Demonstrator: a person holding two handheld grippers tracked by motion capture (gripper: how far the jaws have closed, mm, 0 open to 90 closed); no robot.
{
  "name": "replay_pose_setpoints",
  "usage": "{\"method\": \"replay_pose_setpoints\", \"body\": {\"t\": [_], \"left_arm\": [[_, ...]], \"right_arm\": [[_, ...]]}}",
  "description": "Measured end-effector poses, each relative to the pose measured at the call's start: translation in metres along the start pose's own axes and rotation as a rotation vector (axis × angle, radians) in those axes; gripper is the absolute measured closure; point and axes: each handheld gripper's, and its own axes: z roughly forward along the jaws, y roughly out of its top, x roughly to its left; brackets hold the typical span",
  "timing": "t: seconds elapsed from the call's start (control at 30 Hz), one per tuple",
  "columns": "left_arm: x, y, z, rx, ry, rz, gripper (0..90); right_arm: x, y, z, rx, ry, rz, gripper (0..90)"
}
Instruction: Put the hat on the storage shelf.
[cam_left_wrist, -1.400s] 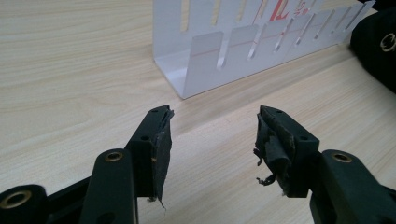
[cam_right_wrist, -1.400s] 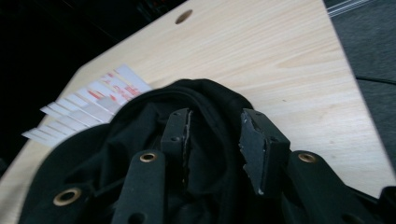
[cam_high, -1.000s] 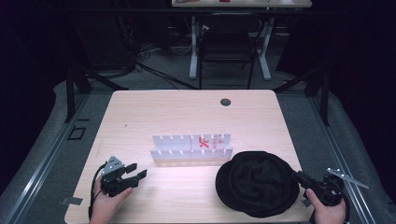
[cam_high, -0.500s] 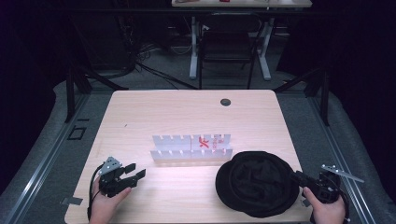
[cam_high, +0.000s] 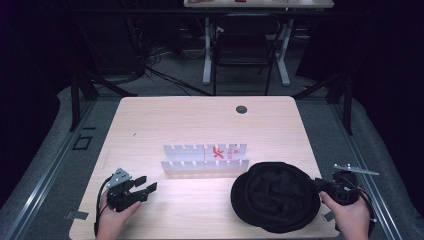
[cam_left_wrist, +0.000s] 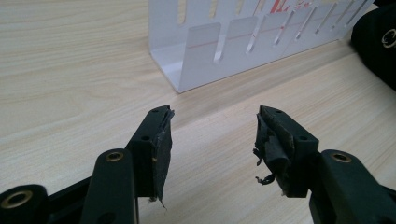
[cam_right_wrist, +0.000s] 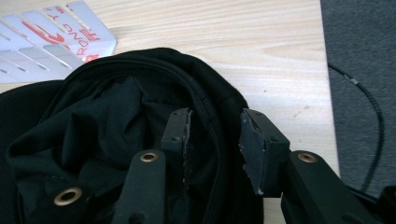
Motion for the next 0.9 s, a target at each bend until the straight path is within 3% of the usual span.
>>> {"method": "replay_pose_setpoints", "body": {"t": [0.23,0.57,0.9], "left_arm": [[0.0,0.0,0.0,-0.002,0.0,0.0,45.7],[0.0,0.0,0.001,0.006,-0.005,0.001,45.7],[0.0,0.0,0.001,0.006,-0.005,0.003,45.7]], "right_arm": [[0.006,0.013,-0.005,0.025,-0.006,-0.025,61.1],[0.018,0.023,0.003,0.146,-0.065,-0.09,64.2],[0.013,0.034,0.009,0.243,-0.121,-0.075,66.3]]}}
